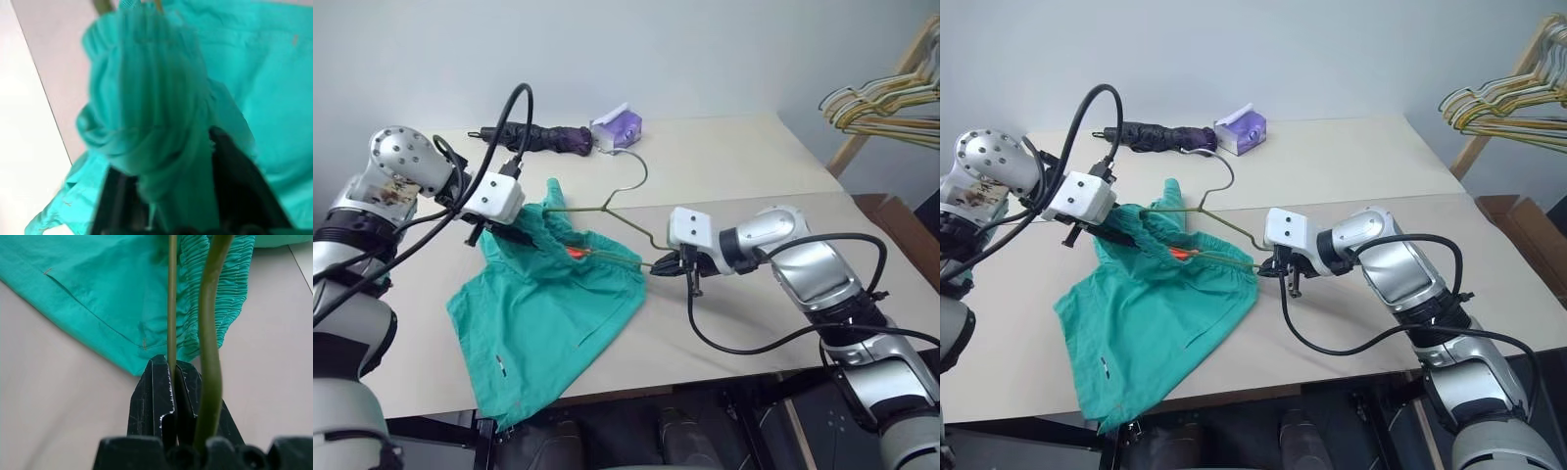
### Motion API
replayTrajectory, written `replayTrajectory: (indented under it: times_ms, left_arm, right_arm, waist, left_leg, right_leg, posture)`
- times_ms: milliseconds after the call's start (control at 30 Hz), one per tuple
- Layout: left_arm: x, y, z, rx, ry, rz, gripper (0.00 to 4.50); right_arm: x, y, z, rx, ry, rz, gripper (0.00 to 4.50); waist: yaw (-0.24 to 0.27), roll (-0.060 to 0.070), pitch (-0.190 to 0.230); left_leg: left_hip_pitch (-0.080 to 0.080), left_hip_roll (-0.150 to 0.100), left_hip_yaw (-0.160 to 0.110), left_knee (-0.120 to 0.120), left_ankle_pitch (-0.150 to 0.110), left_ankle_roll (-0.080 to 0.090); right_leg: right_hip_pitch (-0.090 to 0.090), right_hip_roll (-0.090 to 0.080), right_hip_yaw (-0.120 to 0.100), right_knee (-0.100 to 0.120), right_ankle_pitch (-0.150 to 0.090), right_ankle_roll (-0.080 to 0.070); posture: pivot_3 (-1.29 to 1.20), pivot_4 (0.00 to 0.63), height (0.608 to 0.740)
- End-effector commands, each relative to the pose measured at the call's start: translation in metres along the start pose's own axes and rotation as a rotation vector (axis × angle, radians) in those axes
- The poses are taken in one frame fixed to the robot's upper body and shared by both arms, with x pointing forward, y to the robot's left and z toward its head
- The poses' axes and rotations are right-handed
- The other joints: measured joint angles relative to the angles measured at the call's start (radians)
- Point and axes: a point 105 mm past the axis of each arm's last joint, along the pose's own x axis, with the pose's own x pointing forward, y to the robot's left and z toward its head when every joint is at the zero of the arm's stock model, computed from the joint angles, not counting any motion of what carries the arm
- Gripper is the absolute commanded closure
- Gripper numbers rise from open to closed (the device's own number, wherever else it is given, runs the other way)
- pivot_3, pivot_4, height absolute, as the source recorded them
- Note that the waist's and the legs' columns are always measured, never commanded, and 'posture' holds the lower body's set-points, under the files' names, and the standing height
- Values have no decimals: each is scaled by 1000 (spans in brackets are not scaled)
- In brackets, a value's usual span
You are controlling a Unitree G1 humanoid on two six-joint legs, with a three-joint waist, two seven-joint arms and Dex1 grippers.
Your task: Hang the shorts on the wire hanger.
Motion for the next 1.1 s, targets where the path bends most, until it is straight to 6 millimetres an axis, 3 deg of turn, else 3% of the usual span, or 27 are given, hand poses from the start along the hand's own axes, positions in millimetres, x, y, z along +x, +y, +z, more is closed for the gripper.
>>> replayTrajectory:
  times_ms: [33,267,367,533,733,833,933,1100]
  left_arm:
    - [-9,3,5,1,-19,40,4441]
    - [-12,4,8,-59,-64,72,4478]
    - [-12,0,9,-79,-89,73,4500]
    - [-8,-19,3,-142,-120,72,4500]
    - [-2,-31,-2,-217,-163,89,4500]
    - [0,-29,-3,-245,-183,115,4500]
    - [1,-25,-3,-271,-202,142,4500]
    - [-3,-15,-3,-290,-214,183,4500]
  right_arm:
    - [-13,-6,22,-56,-54,-25,4500]
    - [-15,-6,22,-68,-79,-29,4500]
    - [-19,-16,19,-54,-73,-98,3756]
    - [-57,-46,-1,78,-58,-326,2074]
    - [-99,-52,-21,177,-90,-501,47]
    - [-112,-51,-31,258,-143,-592,47]
    - [-116,-36,-41,330,-203,-615,47]
    - [-78,3,-54,452,-285,-463,47]
  waist:
    - [-6,0,0]
    - [-14,-1,-1]
    - [-17,-1,-1]
    - [-15,-1,-2]
    - [-12,-1,-2]
    - [-15,-1,-3]
    - [-16,-2,-3]
    - [-31,-2,-4]
  left_leg:
    - [0,0,0,0,0,0]
    - [0,0,0,0,0,0]
    - [0,0,0,0,0,0]
    - [0,0,0,1,0,0]
    - [0,-1,0,1,0,0]
    - [1,-1,0,2,0,0]
    - [2,-1,-1,2,0,0]
    - [3,-1,0,2,0,0]
  right_leg:
    - [0,0,0,0,0,0]
    - [0,0,0,1,0,0]
    - [0,0,0,1,0,0]
    - [0,0,0,2,1,-1]
    - [1,-1,0,2,2,-3]
    - [1,-1,0,4,1,-2]
    - [1,0,0,5,1,-1]
    - [2,-1,1,6,1,-1]
  posture:
    - [-72,12,740]
    - [-72,2,740]
    - [-72,4,740]
    - [-78,13,740]
    - [-111,27,740]
    - [-120,29,740]
    - [-126,34,740]
    - [-125,30,740]
